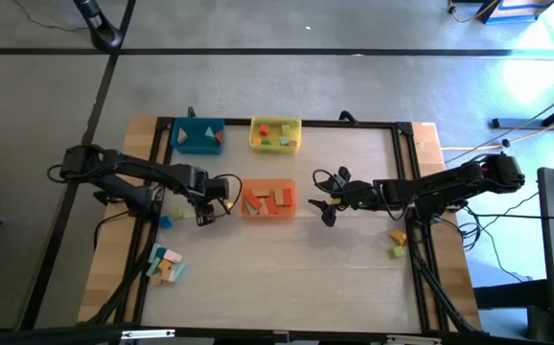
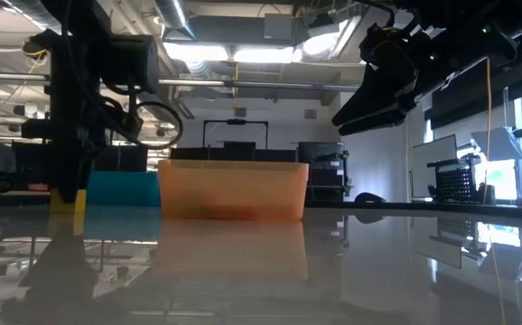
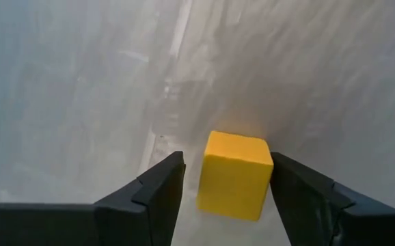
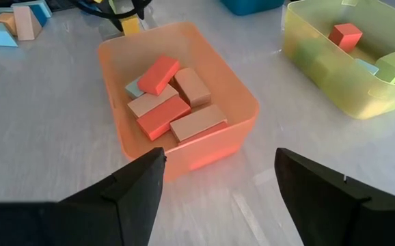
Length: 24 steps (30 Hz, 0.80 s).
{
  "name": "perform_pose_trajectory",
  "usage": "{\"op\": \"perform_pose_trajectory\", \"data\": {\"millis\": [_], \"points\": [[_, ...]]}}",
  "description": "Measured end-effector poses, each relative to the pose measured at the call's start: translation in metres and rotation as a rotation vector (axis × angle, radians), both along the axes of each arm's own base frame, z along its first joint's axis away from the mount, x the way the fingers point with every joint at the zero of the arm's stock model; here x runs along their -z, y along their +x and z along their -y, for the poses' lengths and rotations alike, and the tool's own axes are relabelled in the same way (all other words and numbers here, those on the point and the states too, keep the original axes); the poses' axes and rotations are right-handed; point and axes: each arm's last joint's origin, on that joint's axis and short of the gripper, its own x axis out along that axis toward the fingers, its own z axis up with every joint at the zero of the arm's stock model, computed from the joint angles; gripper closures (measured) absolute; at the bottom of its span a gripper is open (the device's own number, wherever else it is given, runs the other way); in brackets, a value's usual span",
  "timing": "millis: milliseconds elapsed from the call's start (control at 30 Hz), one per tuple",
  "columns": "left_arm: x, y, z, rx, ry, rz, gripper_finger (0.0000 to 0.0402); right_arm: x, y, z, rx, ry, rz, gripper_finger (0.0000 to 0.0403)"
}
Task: Sort blocks by size
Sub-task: Put the yellow square block into the yellow bin
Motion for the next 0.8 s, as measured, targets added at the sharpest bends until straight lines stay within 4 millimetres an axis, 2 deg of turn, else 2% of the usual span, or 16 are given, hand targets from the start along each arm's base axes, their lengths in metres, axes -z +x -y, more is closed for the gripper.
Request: {"op": "perform_pose_trajectory", "data": {"millis": [300, 800], "points": [[0.014, 0.008, 0.000, 0.006, -0.033, -0.038, 0.0204, 0.000, 0.000, 0.000, 0.000, 0.000, -0.004, 0.0127], [0.015, 0.008, 0.000, 0.021, -0.045, -0.043, 0.0204, 0.000, 0.000, 0.000, 0.000, 0.000, -0.004, 0.0127]]}}
